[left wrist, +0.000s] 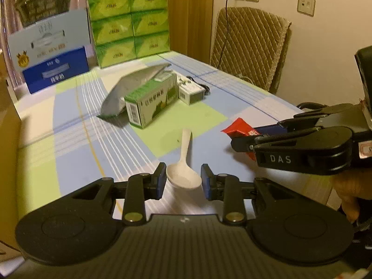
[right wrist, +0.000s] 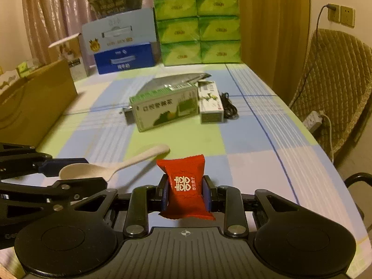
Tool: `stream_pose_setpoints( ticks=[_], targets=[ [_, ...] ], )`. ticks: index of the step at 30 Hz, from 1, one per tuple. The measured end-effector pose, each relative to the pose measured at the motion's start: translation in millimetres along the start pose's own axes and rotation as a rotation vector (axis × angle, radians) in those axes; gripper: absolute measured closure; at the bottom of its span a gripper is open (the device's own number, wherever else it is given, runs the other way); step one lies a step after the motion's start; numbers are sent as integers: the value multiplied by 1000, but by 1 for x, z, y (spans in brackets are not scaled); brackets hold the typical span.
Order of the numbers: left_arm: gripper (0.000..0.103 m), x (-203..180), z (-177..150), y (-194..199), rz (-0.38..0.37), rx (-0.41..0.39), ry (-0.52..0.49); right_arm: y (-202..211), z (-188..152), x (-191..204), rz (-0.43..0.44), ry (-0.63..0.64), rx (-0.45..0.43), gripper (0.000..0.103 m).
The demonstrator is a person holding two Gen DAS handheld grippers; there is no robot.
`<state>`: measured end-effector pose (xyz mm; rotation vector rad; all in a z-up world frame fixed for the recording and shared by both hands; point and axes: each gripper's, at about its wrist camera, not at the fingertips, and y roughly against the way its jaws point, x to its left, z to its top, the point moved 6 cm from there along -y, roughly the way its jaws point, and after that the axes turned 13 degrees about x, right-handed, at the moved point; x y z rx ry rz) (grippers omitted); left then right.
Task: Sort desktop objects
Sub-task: 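Carry the spoon and red candy packet to the cardboard box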
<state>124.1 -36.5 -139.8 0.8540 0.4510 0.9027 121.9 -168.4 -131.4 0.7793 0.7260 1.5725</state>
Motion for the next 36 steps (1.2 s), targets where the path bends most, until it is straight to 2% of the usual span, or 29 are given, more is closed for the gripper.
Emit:
stream_pose_setpoints(
  ticks=[6, 14, 20, 24, 32, 36],
  targets=[
    [77, 0, -11, 0, 23, 35, 20, -2, -6, 6, 17, 7, 20, 77],
    [76, -7, -30, -11, 120, 63, -113, -7, -8, 3, 22, -13, 36, 77],
    [75, -8, -34, -12, 124, 67, -141, -10, -9, 0, 27, -25, 40, 77],
    [69, -6, -37, -12, 137, 70, -153, -11, -9, 0, 32, -33, 43, 77],
    [70, -4, -36, -12, 112, 73, -126, -11, -9, 2, 34, -32, 42, 77],
    [75, -2, -35, -12, 92, 81, -98, -11, -9, 2, 36, -36, 37, 77]
  ],
)
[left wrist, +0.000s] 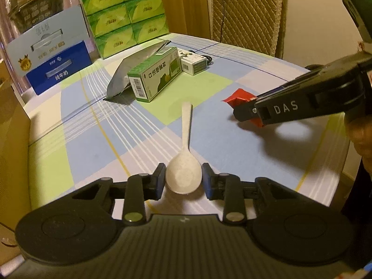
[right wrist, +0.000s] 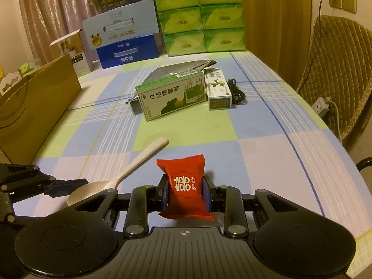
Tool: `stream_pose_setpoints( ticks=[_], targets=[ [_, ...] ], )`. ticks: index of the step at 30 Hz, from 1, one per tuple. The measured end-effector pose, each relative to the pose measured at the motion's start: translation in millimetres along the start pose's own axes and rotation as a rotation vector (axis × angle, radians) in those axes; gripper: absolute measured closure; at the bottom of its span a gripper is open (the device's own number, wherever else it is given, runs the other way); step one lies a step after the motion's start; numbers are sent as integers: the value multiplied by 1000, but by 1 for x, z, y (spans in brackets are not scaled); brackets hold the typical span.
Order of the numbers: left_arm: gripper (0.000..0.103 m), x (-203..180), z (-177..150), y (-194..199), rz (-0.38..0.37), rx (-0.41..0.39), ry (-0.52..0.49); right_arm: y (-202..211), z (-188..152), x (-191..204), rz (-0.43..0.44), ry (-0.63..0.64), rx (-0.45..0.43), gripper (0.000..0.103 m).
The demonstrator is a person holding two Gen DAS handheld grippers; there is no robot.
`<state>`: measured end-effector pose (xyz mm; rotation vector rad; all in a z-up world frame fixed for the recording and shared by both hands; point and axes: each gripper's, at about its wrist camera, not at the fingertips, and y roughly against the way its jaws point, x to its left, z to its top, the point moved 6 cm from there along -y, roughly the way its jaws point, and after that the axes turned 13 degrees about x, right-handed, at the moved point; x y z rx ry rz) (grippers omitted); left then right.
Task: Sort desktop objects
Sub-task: 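Carry the spoon and red candy packet to the cardboard box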
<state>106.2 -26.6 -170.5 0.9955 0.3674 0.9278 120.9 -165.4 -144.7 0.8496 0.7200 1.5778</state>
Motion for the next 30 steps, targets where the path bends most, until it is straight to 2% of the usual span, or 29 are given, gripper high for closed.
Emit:
stream_pose_setpoints(
  ticks=[4, 15, 19, 24, 30],
  targets=[
    [76, -1, 1, 2, -16, 0, 13, 2, 2, 1, 6, -2, -9, 77],
    [76, 1, 13, 26, -62, -84, 89, 14, 9, 4, 30, -7, -48, 77],
    [76, 7, 20, 36, -38, -110, 111, 27, 20, 16, 53, 18, -87, 77],
    [76, 29, 29, 61, -3, -152, 187, 47, 42, 41, 97, 50, -142, 77],
    [76, 70, 32, 104, 65, -187, 280, 69, 78, 95, 187, 132, -192, 77]
  ],
)
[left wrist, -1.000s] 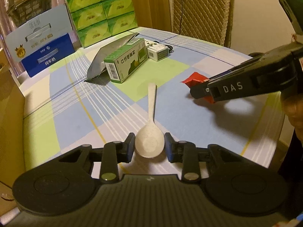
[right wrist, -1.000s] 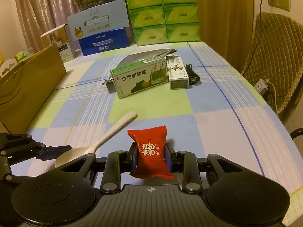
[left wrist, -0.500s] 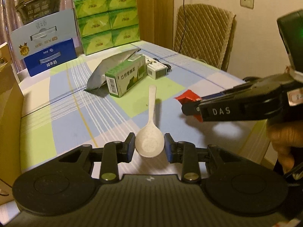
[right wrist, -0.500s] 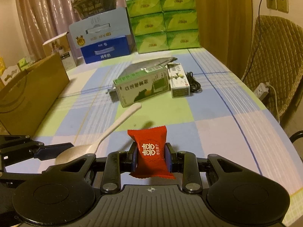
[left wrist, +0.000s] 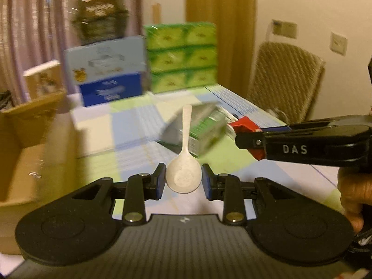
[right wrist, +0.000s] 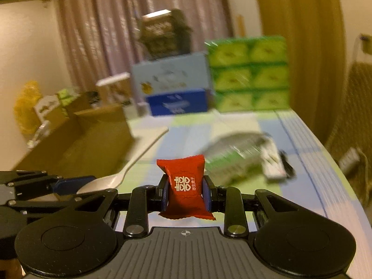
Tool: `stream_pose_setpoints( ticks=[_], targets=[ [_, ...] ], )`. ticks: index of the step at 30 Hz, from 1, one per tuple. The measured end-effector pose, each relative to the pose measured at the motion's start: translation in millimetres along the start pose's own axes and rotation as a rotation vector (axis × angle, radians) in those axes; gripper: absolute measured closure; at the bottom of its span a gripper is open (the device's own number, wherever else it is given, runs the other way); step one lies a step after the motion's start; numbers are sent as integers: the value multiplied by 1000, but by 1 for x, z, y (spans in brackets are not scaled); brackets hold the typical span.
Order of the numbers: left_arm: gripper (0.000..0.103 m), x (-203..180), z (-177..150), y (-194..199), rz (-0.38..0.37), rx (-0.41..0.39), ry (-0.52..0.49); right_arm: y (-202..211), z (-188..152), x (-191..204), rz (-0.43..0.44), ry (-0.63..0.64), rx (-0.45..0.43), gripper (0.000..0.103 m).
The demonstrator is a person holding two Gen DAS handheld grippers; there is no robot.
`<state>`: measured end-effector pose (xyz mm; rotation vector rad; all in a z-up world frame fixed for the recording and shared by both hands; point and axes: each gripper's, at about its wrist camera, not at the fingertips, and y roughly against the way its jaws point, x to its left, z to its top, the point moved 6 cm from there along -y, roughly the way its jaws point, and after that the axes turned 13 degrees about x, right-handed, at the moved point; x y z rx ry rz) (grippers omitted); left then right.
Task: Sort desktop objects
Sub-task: 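Carry the spoon and red candy packet to the cardboard box, then open both grippers to drop the spoon and candy into the box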
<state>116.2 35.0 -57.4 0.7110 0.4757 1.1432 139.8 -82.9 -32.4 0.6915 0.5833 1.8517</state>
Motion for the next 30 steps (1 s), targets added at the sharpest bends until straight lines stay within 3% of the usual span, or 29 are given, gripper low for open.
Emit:
stream_pose_setpoints(
  ticks=[8, 16, 23, 30],
  targets=[
    [76, 91, 18, 73, 157, -75, 70, -16, 52, 102, 166, 97, -7, 77],
    [76, 183, -4, 100, 296, -33, 117, -63, 72, 182, 262, 146, 66, 77],
    [76, 233, -16, 89, 314, -11, 169, -98, 70, 206, 272, 160, 115, 77],
    [76, 252, -20, 65, 287, 8, 189, -121, 68, 208, 273, 144, 147, 77]
  ],
)
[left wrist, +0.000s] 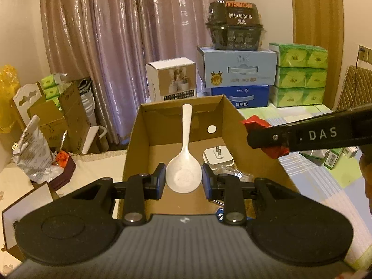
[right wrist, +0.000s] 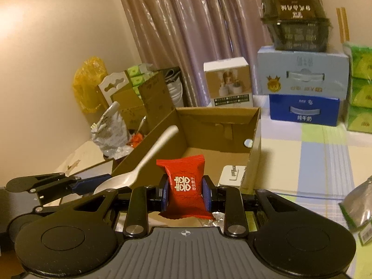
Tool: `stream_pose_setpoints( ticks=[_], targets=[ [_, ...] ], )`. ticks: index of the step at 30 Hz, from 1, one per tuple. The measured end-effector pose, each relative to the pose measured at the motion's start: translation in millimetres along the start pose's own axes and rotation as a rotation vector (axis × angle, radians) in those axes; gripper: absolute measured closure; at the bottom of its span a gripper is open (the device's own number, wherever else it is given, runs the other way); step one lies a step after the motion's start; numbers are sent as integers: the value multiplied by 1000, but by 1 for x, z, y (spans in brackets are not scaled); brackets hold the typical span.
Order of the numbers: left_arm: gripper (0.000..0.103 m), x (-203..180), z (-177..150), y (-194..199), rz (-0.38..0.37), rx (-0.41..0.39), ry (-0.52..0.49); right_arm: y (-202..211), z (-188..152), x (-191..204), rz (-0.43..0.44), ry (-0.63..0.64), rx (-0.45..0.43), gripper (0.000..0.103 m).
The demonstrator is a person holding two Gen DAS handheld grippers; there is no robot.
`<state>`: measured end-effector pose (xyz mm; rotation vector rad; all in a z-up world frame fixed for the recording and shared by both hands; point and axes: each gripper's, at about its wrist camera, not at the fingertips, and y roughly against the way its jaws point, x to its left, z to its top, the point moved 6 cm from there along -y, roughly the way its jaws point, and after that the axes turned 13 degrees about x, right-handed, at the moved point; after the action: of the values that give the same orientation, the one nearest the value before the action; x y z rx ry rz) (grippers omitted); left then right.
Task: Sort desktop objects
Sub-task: 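Open both grippers to drop the spoon and candy into the box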
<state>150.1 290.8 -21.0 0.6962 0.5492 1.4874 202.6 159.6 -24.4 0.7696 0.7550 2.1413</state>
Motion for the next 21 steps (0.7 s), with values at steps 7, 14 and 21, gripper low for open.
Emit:
stream_pose_setpoints(
  ticks=[7, 14, 21],
  targets=[
    [75, 12, -5, -11, 1, 13, 35, -9, -4, -4, 7, -10, 19, 77],
    [74, 24, -10, 0, 17, -6, 74, -15, -2, 5, 33, -3, 33, 77],
    [69, 29, -11, 11, 35, -17, 88, -10, 1, 1, 34, -17, 13, 56]
  ],
)
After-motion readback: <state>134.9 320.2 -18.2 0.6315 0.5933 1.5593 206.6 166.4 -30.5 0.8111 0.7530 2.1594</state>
